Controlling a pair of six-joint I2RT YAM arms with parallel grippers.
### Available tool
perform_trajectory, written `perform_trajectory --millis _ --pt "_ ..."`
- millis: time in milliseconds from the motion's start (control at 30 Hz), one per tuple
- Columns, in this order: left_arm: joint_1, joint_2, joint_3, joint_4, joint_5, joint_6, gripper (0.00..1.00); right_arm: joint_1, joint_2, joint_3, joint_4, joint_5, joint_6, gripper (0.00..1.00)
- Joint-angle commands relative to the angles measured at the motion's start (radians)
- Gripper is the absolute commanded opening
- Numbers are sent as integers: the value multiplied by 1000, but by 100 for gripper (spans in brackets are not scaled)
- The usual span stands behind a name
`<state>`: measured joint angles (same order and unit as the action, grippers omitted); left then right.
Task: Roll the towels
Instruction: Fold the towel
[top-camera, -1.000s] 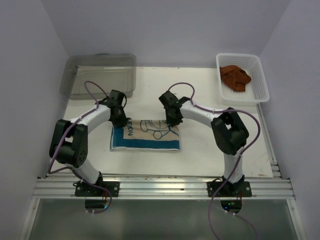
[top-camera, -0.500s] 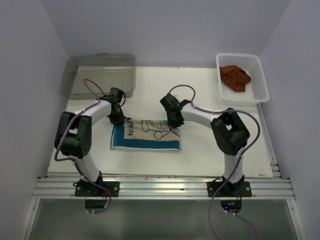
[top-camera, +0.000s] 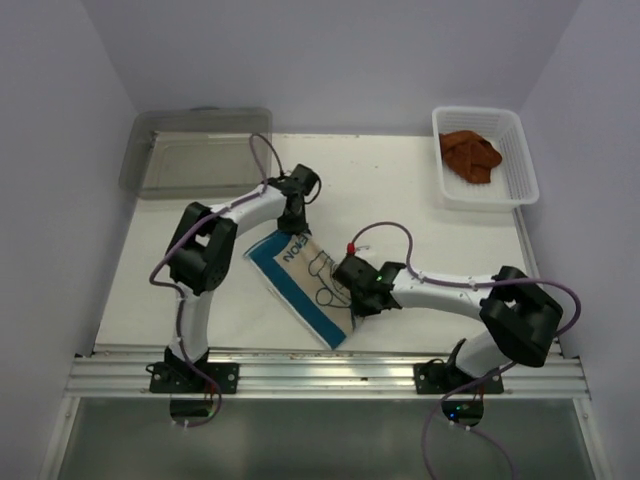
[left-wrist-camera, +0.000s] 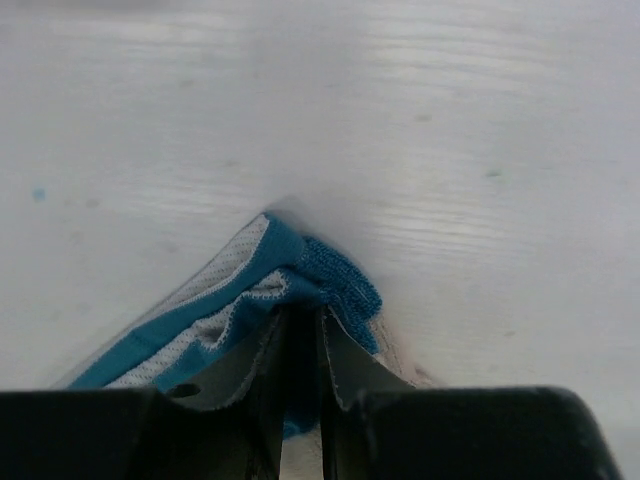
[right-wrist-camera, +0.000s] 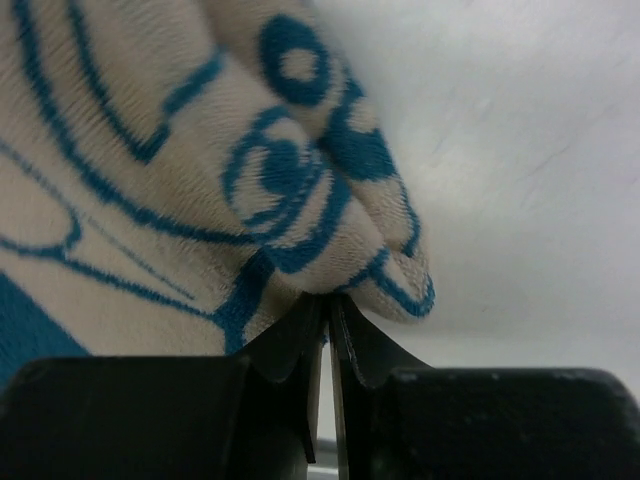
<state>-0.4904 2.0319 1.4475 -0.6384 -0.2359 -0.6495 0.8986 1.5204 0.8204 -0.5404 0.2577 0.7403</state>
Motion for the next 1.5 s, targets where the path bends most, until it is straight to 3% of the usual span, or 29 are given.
perform_trajectory --millis 0,167,333,500,633,833,933,1133,1467 --pt "-103 151 143 -26 44 7 20 140 -6 -50 -110 15 161 11" --pt "-145 269 397 -35 89 82 20 169 -136 -43 -164 93 186 11" --pt "-145 203 537 -66 27 175 22 157 -307 38 -239 222 130 15" --pt "-143 93 613 -133 -20 191 26 -26 -244 143 -163 112 -46 15" --pt "-142 -43 529 -161 -49 165 26 -66 -79 365 -142 69 -166 15" --pt "-116 -206 179 -112 -11 77 22 -121 174 643 -138 -12 -278 13" --pt "-94 -300 -49 -18 44 47 21 -177 293 729 -139 -40 -291 12" --pt "-37 -305 -237 103 179 24 18 -230 471 806 -122 -90 -308 11" --pt "-20 -79 -184 123 184 51 15 -313 595 810 -92 -104 -289 11"
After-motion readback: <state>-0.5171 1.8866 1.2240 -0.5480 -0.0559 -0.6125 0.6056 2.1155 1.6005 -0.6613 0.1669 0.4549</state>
